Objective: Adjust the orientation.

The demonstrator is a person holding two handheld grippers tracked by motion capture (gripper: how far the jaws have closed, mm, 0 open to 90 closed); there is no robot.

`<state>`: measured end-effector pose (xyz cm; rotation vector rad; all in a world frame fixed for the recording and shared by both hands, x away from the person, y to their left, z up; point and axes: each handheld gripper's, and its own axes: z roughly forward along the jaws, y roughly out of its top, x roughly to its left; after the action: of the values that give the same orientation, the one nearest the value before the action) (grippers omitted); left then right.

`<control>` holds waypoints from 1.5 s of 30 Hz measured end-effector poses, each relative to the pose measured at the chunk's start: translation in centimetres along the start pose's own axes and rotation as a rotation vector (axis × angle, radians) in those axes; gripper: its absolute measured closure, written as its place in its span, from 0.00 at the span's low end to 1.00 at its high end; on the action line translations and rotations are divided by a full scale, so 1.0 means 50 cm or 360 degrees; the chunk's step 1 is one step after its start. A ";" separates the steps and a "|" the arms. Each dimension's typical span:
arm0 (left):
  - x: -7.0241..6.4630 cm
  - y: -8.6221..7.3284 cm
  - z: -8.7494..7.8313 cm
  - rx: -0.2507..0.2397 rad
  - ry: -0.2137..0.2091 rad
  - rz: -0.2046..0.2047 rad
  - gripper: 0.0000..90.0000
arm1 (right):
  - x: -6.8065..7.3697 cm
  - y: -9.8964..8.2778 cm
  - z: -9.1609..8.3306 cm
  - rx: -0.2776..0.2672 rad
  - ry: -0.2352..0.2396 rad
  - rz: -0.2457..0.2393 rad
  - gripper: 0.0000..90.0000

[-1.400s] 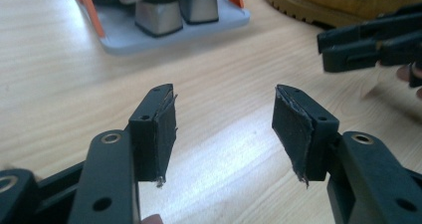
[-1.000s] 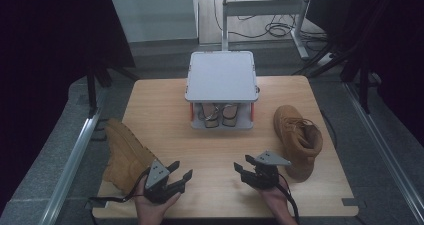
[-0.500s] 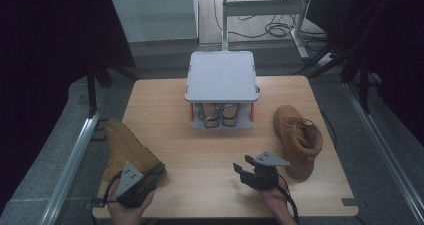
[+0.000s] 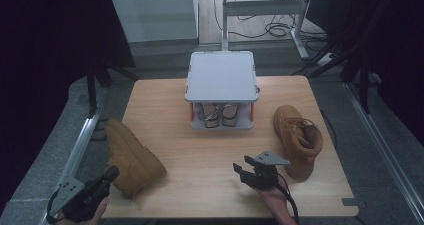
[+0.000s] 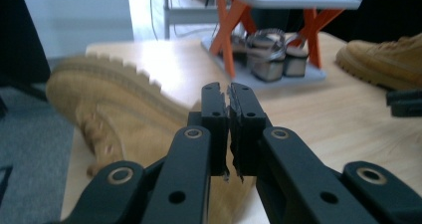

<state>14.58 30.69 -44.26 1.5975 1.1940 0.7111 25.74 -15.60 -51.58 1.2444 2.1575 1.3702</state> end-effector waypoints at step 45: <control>0.046 -0.109 0.055 0.0340 0.0122 -0.0177 1.00 | -0.009 -0.008 0.013 0.0032 -0.0032 0.0000 0.50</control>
<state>15.80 32.07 -50.50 1.6750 1.4433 0.5936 26.22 -15.63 -52.32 1.2599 2.1626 1.3333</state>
